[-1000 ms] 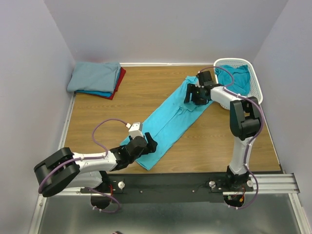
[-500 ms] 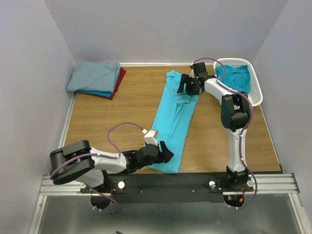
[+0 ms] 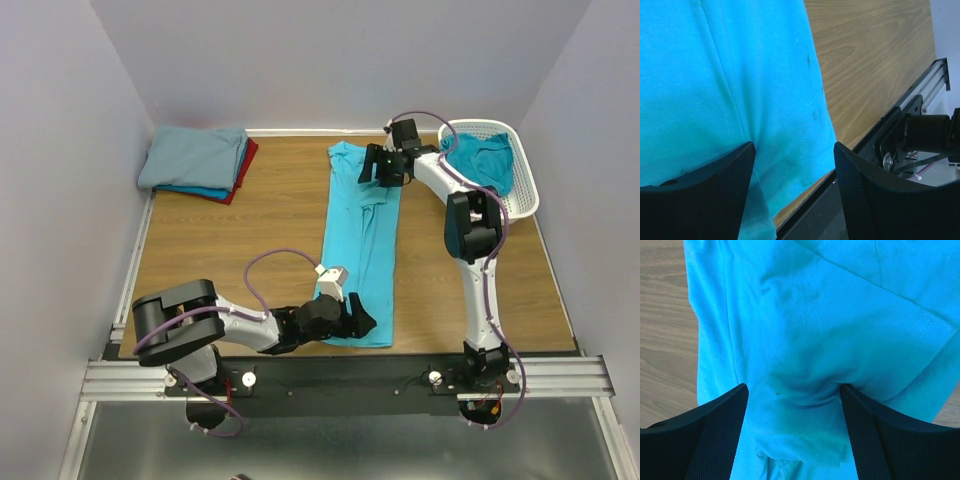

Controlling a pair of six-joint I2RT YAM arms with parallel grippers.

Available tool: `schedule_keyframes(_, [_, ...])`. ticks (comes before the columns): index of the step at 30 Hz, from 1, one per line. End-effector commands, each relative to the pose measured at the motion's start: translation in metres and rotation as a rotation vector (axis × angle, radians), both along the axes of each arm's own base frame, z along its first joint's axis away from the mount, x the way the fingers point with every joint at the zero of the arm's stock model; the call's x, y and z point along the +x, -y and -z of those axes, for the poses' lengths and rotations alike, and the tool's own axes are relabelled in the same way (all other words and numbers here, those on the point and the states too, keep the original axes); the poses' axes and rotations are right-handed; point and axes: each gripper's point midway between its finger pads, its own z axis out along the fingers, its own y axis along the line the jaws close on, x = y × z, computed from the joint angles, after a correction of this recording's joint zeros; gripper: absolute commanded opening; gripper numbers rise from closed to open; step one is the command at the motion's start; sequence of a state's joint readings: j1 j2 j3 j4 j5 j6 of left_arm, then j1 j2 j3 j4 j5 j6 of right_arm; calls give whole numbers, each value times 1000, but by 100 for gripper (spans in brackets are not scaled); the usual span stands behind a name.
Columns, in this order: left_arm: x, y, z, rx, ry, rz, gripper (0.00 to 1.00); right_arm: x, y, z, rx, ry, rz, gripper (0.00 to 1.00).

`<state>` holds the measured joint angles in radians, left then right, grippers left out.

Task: Fold and stack the t-shirts
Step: Fold the tshirt

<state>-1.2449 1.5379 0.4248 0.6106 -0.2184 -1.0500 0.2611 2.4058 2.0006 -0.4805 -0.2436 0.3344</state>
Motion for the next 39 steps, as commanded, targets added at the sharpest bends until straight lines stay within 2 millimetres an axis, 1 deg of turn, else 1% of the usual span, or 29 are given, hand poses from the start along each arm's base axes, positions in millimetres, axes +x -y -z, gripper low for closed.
schedule_keyframes(1, [-10, 13, -7, -15, 22, 80, 72, -34, 9, 66, -79, -177, -38, 82])
schedule_keyframes(3, [-5, 12, -20, -38, 54, 63, 74, -29, 4, 48, -75, -136, -64, 82])
schedule_keyframes(4, [-3, 11, -27, -50, 71, 54, 75, -24, 1, 28, -77, -89, -70, 82])
schedule_keyframes(5, [-1, 10, -33, -61, 89, 47, 76, -21, 0, 17, -83, -63, -74, 83])
schedule_keyframes(6, [5, 9, -51, -95, 121, 26, 77, -18, -1, 5, -89, -33, -76, 86])
schedule_keyframes(8, [9, 5, -60, -77, 154, 14, 79, -13, 3, -23, -113, 29, -65, 91])
schedule_keyframes(9, [13, 4, -74, -96, 176, -6, 80, -15, 3, -53, -105, 79, -62, 91])
schedule_keyframes(10, [14, -1, -71, -65, 177, -13, 80, -16, 3, -68, -103, 109, -59, 91])
schedule_keyframes(11, [15, -4, -79, -72, 186, -22, 80, -21, 3, -78, -106, 125, -56, 91])
schedule_keyframes(12, [16, -11, -75, -40, 181, -38, 81, -34, 6, -102, -98, 155, -48, 91])
schedule_keyframes(14, [18, -20, -73, -15, 172, -66, 80, -52, 6, -117, -98, 181, -34, 91])
schedule_keyframes(15, [20, -27, -70, 5, 161, -93, 81, -65, 7, -143, -83, 225, -27, 91])
schedule_keyframes(16, [19, -37, -59, 58, 143, -101, 80, -90, 13, -121, -96, 163, -16, 91])
schedule_keyframes(17, [19, -43, -61, 61, 140, -113, 80, -103, 11, -121, -103, 163, -8, 91])
schedule_keyframes(18, [18, -54, -50, 102, 123, -130, 80, -131, 19, -114, -101, 134, 15, 91])
schedule_keyframes(19, [18, -60, -48, 112, 120, -140, 80, -132, 16, -114, -102, 133, 23, 91])
schedule_keyframes(20, [18, -64, -47, 115, 116, -147, 80, -163, 21, -101, -120, 101, 24, 91])
schedule_keyframes(21, [18, -69, -52, 100, 116, -158, 80, -176, 23, -99, -122, 98, 29, 90])
schedule_keyframes(22, [16, -77, -45, 124, 98, -166, 79, -189, 25, -95, -115, 81, 46, 90])
schedule_keyframes(23, [16, -82, -44, 130, 95, -175, 79, -217, 29, -84, -119, 54, 39, 89])
schedule_keyframes(24, [16, -86, -48, 125, 96, -189, 79, -229, 34, -80, -131, 50, 59, 89])
schedule_keyframes(25, [15, -94, -42, 162, 81, -201, 79, -242, 39, -74, -120, 28, 93, 89])
schedule_keyframes(26, [16, -99, -43, 170, 79, -216, 79, -263, 46, -71, -110, 27, 102, 88])
schedule_keyframes(27, [18, -103, -46, 171, 83, -238, 78, -275, 48, -65, -97, 10, 103, 88])
schedule_keyframes(29, [18, -115, -41, 213, 69, -271, 78, -297, 52, -61, -69, -27, 121, 86])
schedule_keyframes(31, [22, -125, -36, 249, 65, -297, 78, -328, 53, -48, -53, -103, 101, 83])
schedule_keyframes(34, [22, -129, -28, 269, 48, -290, 78, -357, 60, -35, -72, -172, 124, 80])
schedule_keyframes(37, [23, -131, -22, 267, 28, -285, 78, -379, 55, -36, -19, -202, 118, 77])
schedule_keyframes(39, [22, -132, -21, 262, 20, -284, 77, -389, 50, -37, 8, -227, 106, 72])
